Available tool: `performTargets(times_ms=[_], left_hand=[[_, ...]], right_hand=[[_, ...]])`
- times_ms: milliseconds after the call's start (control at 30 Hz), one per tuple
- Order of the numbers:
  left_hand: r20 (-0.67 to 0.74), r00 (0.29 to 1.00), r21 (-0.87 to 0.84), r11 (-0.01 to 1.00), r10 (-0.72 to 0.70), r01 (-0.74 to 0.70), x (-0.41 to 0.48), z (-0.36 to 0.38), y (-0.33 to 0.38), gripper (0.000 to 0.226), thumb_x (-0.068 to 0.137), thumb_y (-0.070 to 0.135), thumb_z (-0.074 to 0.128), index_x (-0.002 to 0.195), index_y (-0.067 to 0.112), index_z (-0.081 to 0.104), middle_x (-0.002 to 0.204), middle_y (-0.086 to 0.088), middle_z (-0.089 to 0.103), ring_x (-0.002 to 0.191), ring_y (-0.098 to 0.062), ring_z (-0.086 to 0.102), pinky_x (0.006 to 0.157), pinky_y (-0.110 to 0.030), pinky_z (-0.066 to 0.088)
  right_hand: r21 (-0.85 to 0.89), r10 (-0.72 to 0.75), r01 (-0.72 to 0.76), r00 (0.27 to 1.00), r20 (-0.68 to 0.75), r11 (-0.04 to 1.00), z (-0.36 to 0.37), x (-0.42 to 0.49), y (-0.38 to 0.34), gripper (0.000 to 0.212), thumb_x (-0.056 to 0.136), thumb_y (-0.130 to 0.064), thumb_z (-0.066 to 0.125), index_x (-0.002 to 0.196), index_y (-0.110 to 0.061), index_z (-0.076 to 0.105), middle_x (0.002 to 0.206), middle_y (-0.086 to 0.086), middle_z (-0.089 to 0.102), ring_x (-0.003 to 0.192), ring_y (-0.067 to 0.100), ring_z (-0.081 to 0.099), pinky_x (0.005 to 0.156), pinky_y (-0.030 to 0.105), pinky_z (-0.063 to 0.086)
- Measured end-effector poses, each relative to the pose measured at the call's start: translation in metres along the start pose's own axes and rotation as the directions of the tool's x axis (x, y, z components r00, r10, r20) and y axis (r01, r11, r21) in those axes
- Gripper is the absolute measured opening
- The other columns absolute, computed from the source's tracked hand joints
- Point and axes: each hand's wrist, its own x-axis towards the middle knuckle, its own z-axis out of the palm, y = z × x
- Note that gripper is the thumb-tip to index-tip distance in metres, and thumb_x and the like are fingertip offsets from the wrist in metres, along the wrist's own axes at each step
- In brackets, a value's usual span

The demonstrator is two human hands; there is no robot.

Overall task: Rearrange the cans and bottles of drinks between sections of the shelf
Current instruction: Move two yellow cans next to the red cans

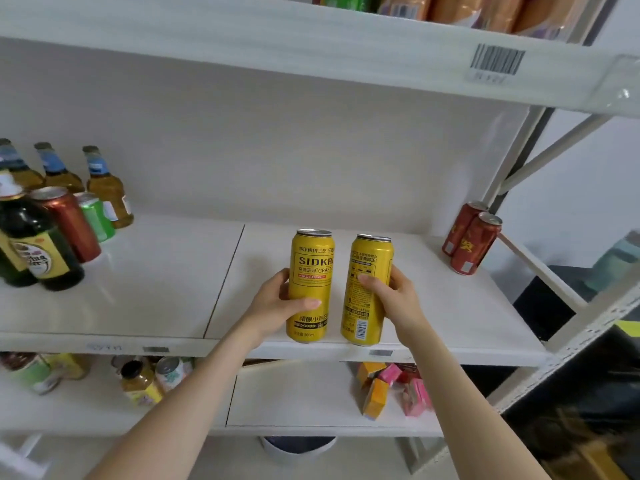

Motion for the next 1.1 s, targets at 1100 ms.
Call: performTargets(times_ms=[1100], left_hand=[[-0.030,0.998,0.061,0.997,0.059,-0.057,0.232,0.179,-0.002,0.084,0.040,0.039,0.090,0.118,0.027,0.059,0.114,0.003,0.073,0.105,-0.016,0.070,0.096,-0.043,0.055]], right_hand=[[0.043,-0.102,0.103,0.995,-0.014,0.994,-0.204,0.208,0.049,0.041,0.076,-0.020,0.083,0.113,-0.019,0.064,0.106,0.002,0.074,0.096,0.019,0.072,0.079,0.035,0.058]])
